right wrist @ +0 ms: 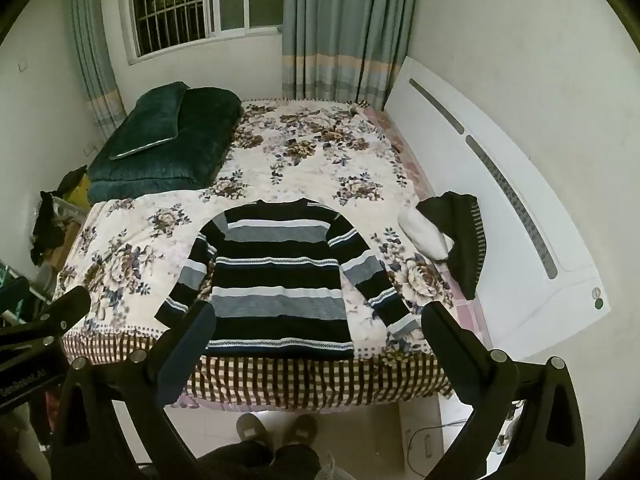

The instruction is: Fold small clothes

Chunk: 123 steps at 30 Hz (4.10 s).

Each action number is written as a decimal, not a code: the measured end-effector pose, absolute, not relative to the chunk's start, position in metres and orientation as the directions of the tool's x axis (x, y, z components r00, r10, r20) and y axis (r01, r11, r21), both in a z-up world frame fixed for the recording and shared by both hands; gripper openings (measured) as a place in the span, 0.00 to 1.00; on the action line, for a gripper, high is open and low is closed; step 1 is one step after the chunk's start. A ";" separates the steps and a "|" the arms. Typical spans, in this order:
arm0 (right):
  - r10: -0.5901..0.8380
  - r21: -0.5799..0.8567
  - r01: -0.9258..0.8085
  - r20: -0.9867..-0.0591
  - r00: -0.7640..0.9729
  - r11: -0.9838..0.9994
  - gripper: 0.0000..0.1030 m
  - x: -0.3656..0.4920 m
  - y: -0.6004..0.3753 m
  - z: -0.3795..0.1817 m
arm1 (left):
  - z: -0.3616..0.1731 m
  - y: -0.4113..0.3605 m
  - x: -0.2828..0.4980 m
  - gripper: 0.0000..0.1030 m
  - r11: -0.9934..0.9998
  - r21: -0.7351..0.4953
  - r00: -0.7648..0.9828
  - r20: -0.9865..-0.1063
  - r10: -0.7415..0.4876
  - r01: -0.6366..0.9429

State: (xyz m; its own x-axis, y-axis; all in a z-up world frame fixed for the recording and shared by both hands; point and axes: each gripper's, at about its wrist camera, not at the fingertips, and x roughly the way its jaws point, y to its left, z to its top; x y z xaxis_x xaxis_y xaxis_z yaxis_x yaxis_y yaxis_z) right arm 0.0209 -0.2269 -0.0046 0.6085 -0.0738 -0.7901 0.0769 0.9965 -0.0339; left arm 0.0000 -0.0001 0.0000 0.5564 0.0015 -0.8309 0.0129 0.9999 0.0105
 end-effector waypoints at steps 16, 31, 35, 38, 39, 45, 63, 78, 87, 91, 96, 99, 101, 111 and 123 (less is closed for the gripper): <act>-0.087 -0.046 0.082 -0.784 0.614 0.996 1.00 0.019 -0.229 0.002 | 0.011 -0.009 0.007 1.00 1.000 -0.006 0.562 -0.827 -0.014 0.016; -0.087 -0.048 0.079 -0.778 0.622 0.996 1.00 0.020 -0.233 0.011 | 0.014 -0.014 0.004 1.00 1.000 -0.011 0.573 -0.819 -0.017 0.015; -0.084 -0.046 0.078 -0.778 0.623 0.996 1.00 0.020 -0.232 0.012 | 0.016 -0.015 0.004 1.00 1.000 -0.010 0.574 -0.819 -0.016 0.015; -0.083 -0.044 0.078 -0.778 0.623 0.996 1.00 0.022 -0.230 0.011 | 0.017 -0.015 0.004 1.00 1.000 -0.010 0.573 -0.819 -0.017 0.015; -0.083 -0.044 0.078 -0.778 0.623 0.996 1.00 0.023 -0.230 0.012 | 0.016 -0.013 0.003 1.00 1.000 -0.012 0.574 -0.819 -0.018 0.015; -0.083 -0.045 0.077 -0.777 0.624 0.996 1.00 0.023 -0.230 0.011 | 0.015 -0.011 0.003 1.00 1.000 -0.014 0.575 -0.818 -0.021 0.017; -0.081 -0.043 0.076 -0.774 0.628 0.996 1.00 0.028 -0.231 0.020 | 0.020 -0.007 0.004 1.00 1.000 -0.019 0.578 -0.816 -0.023 0.013; -0.082 -0.044 0.075 -0.773 0.629 0.996 1.00 0.027 -0.231 0.019 | 0.020 -0.007 0.004 1.00 1.000 -0.019 0.581 -0.814 -0.023 0.013; -0.079 -0.043 0.072 -0.773 0.629 0.996 1.00 0.028 -0.231 0.021 | 0.024 -0.007 0.007 1.00 1.000 -0.019 0.581 -0.814 -0.022 0.010; -0.078 -0.042 0.072 -0.773 0.630 0.997 1.00 0.027 -0.232 0.018 | 0.024 -0.007 0.006 1.00 1.000 -0.018 0.582 -0.813 -0.021 0.010; -0.078 -0.041 0.072 -0.771 0.632 0.997 1.00 0.027 -0.235 0.017 | 0.024 -0.006 0.006 1.00 1.000 -0.019 0.582 -0.813 -0.022 0.011; -0.076 -0.040 0.071 -0.769 0.634 0.997 1.00 0.040 -0.216 0.032 | 0.024 -0.007 0.008 1.00 1.000 -0.010 0.595 -0.804 -0.012 0.007; -0.076 -0.036 0.076 -0.771 0.632 0.996 1.00 0.044 -0.214 0.034 | 0.022 -0.007 0.014 1.00 1.000 0.016 0.626 -0.780 0.014 -0.003; -0.143 0.055 0.341 -0.836 0.529 0.938 1.00 0.093 -0.294 -0.076 | -0.097 0.014 0.098 1.00 0.989 0.141 0.641 -0.755 0.137 -0.045; -0.016 0.144 0.639 -0.971 0.238 0.755 1.00 0.147 -0.480 -0.356 | -0.300 -0.008 0.187 1.00 0.953 0.297 0.407 -0.864 0.295 -0.060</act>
State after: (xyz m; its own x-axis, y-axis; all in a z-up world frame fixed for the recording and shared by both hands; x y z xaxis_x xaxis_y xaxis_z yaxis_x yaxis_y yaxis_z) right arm 0.1474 -0.4805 -0.3557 0.2383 -0.0163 -0.9710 0.6391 0.7555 0.1442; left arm 0.1873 -0.0084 -0.3002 0.4072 0.2949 -0.8644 -0.0603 0.9531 0.2967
